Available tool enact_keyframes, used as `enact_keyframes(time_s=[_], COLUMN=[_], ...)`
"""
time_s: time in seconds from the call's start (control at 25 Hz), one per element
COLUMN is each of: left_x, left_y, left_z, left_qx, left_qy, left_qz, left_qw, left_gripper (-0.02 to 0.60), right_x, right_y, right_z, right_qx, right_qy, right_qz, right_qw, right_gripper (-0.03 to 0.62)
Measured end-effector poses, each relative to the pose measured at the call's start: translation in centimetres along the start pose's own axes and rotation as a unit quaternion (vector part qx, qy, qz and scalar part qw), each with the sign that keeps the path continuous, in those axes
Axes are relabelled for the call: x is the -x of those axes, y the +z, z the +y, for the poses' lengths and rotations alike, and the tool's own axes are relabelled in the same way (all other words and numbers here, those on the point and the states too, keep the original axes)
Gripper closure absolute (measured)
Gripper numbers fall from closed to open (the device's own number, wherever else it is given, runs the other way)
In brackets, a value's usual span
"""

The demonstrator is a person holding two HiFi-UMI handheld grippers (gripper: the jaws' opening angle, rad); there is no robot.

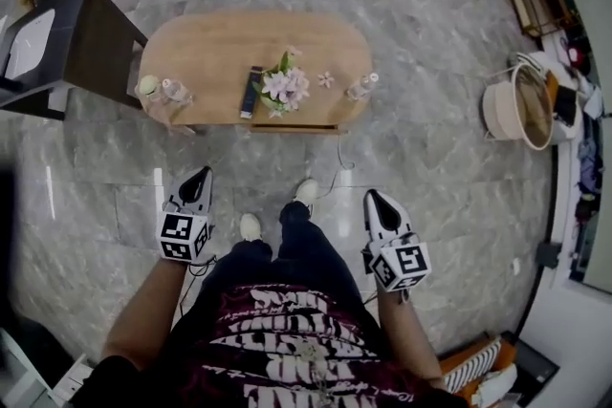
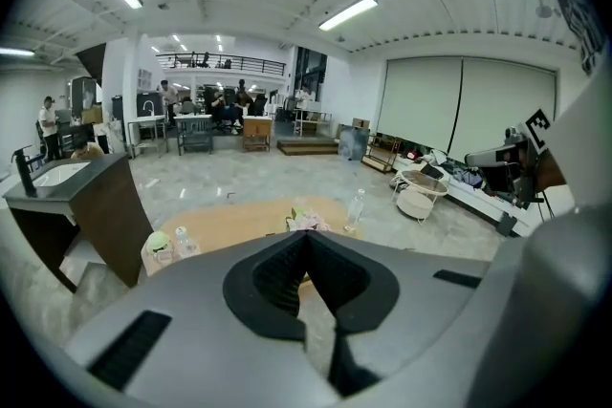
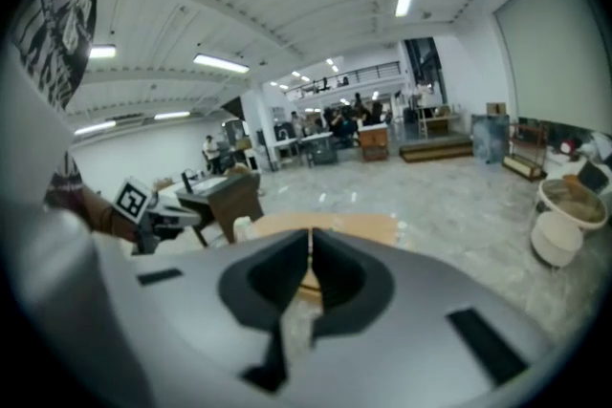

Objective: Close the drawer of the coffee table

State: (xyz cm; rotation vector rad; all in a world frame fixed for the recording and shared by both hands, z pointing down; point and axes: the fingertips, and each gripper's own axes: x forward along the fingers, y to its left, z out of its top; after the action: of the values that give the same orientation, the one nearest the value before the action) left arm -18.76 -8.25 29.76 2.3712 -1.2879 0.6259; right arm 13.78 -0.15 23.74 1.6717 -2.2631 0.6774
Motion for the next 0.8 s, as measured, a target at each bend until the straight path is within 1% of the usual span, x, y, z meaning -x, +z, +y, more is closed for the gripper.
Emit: enact_keyframes(time_s=[0.16,0.28,0.36,0.44,0.56,0.68,0.8], left_x=[-4.4,-8.6,-10.6,-12.6,-16.3,-20.3,-23.4], left_y=[0.3,-0.6,-1.9,-4.8,-10.5,-15.0,-18.5], left_z=[-0.4,-1.3,-1.3,-0.3,0.7,1.8,2.4], left_qx=[-0.014,-0.026,-0.032,-0.046,-0.068,-0.072,-0.066], left_qy=[0.019,0.029,0.035,0.047,0.057,0.058,0.054], left_qz=[0.019,0.039,0.060,0.096,0.147,0.170,0.179], left_qw=[0.9995,0.9985,0.9971,0.9932,0.9852,0.9811,0.9802], left_gripper=[0.560,0.560,0.560,0.560,0.560,0.560,0.558], right_x=[-4.2,-6.7,-8.7,-11.4,-14.9,-18.5,-20.9], right_y=[-0.3,-0.5,-1.7,-3.7,-7.1,-10.5,-14.2], right_z=[-5.7,-9.6,-11.1,-11.8,-13.0,-14.5,-15.6], right_qx=[0.013,0.032,0.044,0.047,0.058,0.071,0.082], right_qy=[0.023,0.042,0.057,0.074,0.091,0.100,0.115], right_qz=[0.017,0.031,0.049,0.063,0.081,0.090,0.112], right_qw=[1.000,0.998,0.996,0.994,0.991,0.988,0.984], right_gripper=[0.559,0.559,0.559,0.559,0.559,0.558,0.557])
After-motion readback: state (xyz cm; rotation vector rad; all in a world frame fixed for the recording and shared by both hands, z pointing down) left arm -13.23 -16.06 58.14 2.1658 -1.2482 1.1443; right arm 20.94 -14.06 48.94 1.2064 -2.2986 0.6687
